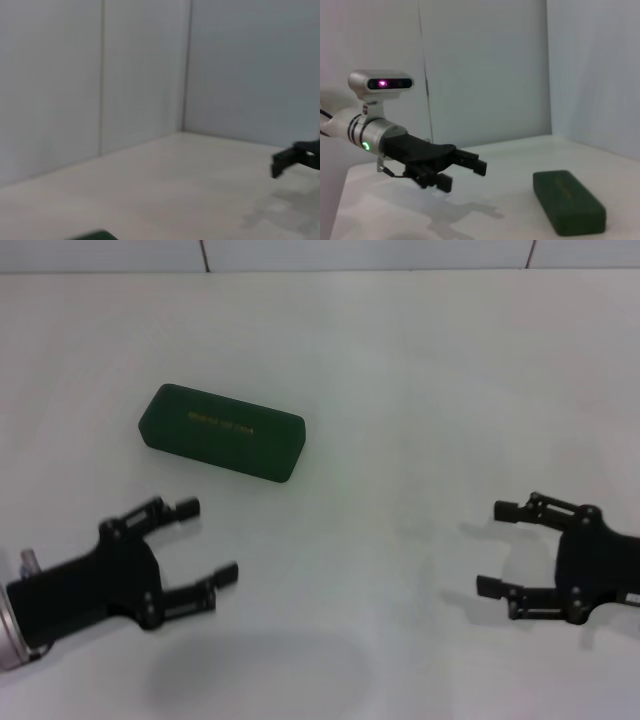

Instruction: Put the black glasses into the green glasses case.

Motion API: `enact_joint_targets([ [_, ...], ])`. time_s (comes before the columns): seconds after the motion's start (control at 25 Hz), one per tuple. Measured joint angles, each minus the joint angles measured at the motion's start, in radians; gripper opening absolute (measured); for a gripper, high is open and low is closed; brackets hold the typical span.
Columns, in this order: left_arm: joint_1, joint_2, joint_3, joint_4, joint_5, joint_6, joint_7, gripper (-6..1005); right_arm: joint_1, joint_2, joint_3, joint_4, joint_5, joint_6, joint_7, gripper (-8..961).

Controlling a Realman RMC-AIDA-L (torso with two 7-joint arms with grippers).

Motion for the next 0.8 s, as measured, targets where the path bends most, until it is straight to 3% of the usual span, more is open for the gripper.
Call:
enact_joint_targets([
  [0.24, 0.010, 0.000, 0.001, -0.007, 0.056, 0.050, -0.011, 876, 0.010, 0.026, -0.002, -0.007, -0.051, 0.010, -0.001, 874],
  [0.8, 0.015, 0.005, -0.027, 0.000, 0.072, 0.095, -0.019, 876, 0.014, 0.031, 0.001, 0.002, -0.057, 0.009, -0.001, 874],
])
